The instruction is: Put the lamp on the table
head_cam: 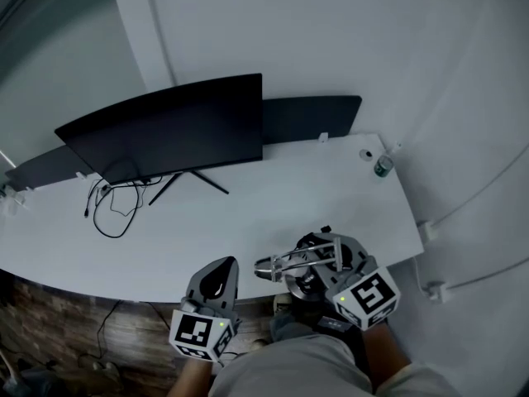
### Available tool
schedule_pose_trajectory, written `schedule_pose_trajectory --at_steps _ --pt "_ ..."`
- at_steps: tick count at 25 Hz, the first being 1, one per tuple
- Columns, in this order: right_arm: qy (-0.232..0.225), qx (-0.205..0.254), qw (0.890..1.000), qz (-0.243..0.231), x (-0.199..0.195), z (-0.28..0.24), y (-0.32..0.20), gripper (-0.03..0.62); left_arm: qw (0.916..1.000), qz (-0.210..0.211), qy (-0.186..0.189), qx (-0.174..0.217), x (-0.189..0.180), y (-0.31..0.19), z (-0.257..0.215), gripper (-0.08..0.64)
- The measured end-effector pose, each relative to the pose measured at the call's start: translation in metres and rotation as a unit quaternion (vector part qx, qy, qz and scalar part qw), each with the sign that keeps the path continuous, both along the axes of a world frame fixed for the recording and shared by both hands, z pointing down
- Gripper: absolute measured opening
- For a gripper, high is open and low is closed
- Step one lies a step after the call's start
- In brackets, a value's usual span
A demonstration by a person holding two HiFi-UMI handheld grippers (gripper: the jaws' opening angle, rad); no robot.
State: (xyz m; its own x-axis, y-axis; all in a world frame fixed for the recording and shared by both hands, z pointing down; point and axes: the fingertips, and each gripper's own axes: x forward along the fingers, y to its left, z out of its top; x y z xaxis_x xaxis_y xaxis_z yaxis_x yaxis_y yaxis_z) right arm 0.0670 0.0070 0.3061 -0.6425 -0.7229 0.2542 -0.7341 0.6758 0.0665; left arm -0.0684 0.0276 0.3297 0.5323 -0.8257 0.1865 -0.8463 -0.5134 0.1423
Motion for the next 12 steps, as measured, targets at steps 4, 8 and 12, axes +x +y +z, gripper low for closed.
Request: schedule_pose_trajectory --at_steps 4,8,12 --pt "-0.006 0.001 1.000 -0.006 0.007 -0.002 -0.031 0.052 0.9999 -0.013 -0.001 0.002 0.005 -0.026 -0.001 0.002" --pt "-0.006 0.003 1.000 -0.015 0.013 -0.002 -0.056 0.052 0.9997 -0.026 -0.002 0.005 0.010 -0.047 0.000 0.002" --pt "0.000 0.007 0.999 -0.031 0.014 -0.002 -0.073 0.052 0.9991 -0.041 -0.005 0.004 0.014 -0.063 -0.001 0.002"
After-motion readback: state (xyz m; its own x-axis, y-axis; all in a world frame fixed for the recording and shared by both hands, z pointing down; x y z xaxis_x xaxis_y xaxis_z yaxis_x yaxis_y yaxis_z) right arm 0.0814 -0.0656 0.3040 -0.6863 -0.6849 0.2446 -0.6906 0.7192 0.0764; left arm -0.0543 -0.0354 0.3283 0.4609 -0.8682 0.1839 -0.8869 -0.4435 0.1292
